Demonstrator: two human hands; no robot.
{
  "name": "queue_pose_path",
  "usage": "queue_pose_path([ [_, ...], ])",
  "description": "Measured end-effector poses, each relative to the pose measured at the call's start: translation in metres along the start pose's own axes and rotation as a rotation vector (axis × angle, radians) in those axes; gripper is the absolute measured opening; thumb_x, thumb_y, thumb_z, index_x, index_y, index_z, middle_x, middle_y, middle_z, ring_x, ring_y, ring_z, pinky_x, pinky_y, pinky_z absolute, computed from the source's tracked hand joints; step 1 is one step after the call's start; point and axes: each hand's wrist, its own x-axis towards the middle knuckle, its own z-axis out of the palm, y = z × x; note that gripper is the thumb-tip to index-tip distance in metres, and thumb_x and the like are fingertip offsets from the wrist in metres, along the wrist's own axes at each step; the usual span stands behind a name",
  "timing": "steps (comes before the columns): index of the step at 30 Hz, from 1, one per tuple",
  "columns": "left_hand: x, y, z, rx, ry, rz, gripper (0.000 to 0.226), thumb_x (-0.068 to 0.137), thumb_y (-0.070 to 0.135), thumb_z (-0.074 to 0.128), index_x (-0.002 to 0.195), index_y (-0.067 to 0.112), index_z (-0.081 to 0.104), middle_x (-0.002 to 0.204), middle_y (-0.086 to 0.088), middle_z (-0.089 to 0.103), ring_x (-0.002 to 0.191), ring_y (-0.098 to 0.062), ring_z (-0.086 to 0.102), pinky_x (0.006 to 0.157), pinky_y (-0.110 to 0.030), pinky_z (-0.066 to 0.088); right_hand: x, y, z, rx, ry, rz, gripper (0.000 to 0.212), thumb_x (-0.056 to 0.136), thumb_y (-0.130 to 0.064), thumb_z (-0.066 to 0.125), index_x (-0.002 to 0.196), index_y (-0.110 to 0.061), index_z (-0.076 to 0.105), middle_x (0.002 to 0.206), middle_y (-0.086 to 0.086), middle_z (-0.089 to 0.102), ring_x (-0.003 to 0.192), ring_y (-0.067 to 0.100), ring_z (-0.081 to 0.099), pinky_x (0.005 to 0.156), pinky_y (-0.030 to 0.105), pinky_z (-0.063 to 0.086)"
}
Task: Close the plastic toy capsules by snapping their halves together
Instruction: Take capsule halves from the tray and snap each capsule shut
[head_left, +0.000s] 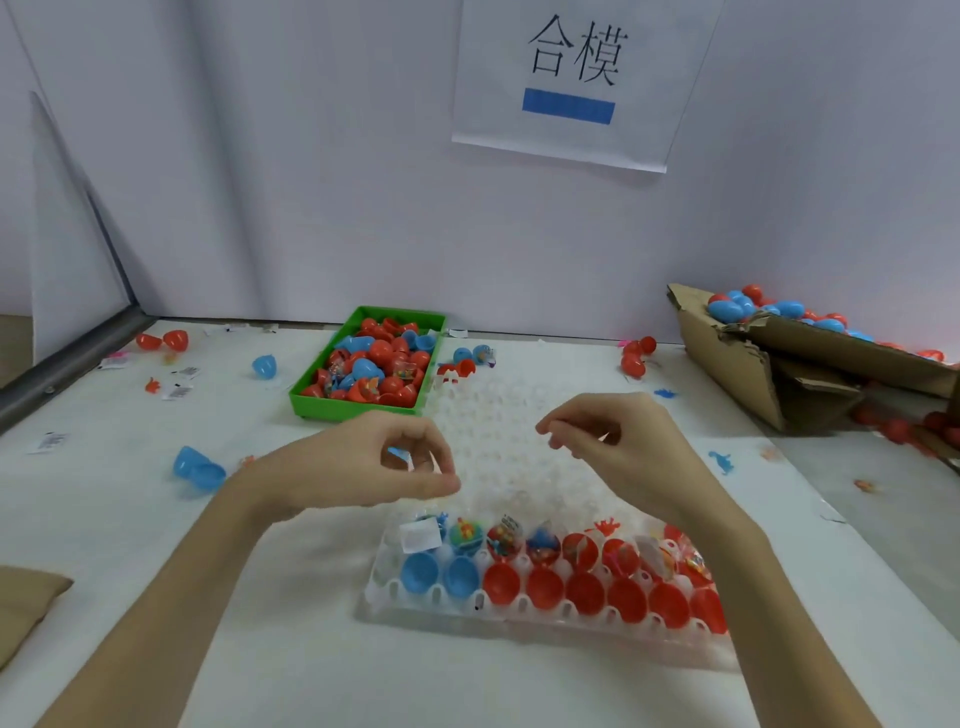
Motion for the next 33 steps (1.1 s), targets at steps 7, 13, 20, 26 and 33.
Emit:
queue_pose_path([
  [7, -0.004, -0.010, -0.006, 0.044, -0.207, 0.007, 0.026, 0.084, 0.031, 0.088, 0.103, 0.041, 0.073, 0.098, 0.016, 0.069, 0.074, -0.008, 0.066, 0.072, -0.028, 0.055, -0.002, -0.007, 0.018, 0.014, -0.010, -0.010, 0.015, 0.100, -0.024, 0.065, 0.098, -0.028, 0.079, 0.080, -0.020, 0.073, 0.080, -0.008, 0.067, 0.068, 0.004, 0.047],
  [13, -0.006, -0.010, -0.010, 0.075, -0.165, 0.051, 0.017, 0.094, 0.021, 0.078, 0.102, 0.036, 0.077, 0.098, 0.012, 0.074, 0.078, -0.016, 0.074, 0.068, -0.025, 0.058, -0.002, -0.009, 0.029, -0.010, -0.041, -0.018, 0.015, 0.100, -0.025, 0.064, 0.098, -0.029, 0.078, 0.080, -0.021, 0.072, 0.080, -0.008, 0.066, 0.068, 0.003, 0.046],
  [20, -0.006, -0.010, -0.013, 0.013, -0.094, 0.062, 0.018, 0.090, 0.013, 0.081, 0.102, 0.026, 0.079, 0.095, 0.003, 0.077, 0.074, -0.017, 0.073, 0.067, -0.025, 0.059, -0.004, -0.011, 0.032, -0.027, -0.034, -0.038, 0.016, 0.101, -0.023, 0.064, 0.098, -0.028, 0.079, 0.079, -0.022, 0.071, 0.081, -0.009, 0.065, 0.068, 0.003, 0.045],
  [26, -0.001, -0.009, -0.005, 0.059, -0.146, 0.081, 0.018, 0.086, 0.029, 0.086, 0.099, 0.039, 0.078, 0.091, 0.009, 0.072, 0.066, -0.006, 0.061, 0.068, -0.023, 0.054, -0.005, -0.013, 0.032, -0.050, -0.028, -0.044, 0.016, 0.101, -0.023, 0.063, 0.101, -0.028, 0.078, 0.081, -0.025, 0.069, 0.084, -0.012, 0.063, 0.068, 0.001, 0.044],
  [33, 0.000, -0.003, 0.005, 0.264, -0.117, 0.111, 0.019, 0.083, 0.026, 0.083, 0.092, 0.038, 0.072, 0.098, 0.021, 0.071, 0.073, 0.000, 0.061, 0.065, -0.017, 0.051, -0.005, -0.014, 0.032, -0.064, -0.030, -0.039, 0.015, 0.101, -0.024, 0.063, 0.102, -0.029, 0.077, 0.082, -0.027, 0.067, 0.086, -0.015, 0.062, 0.067, 0.000, 0.044],
])
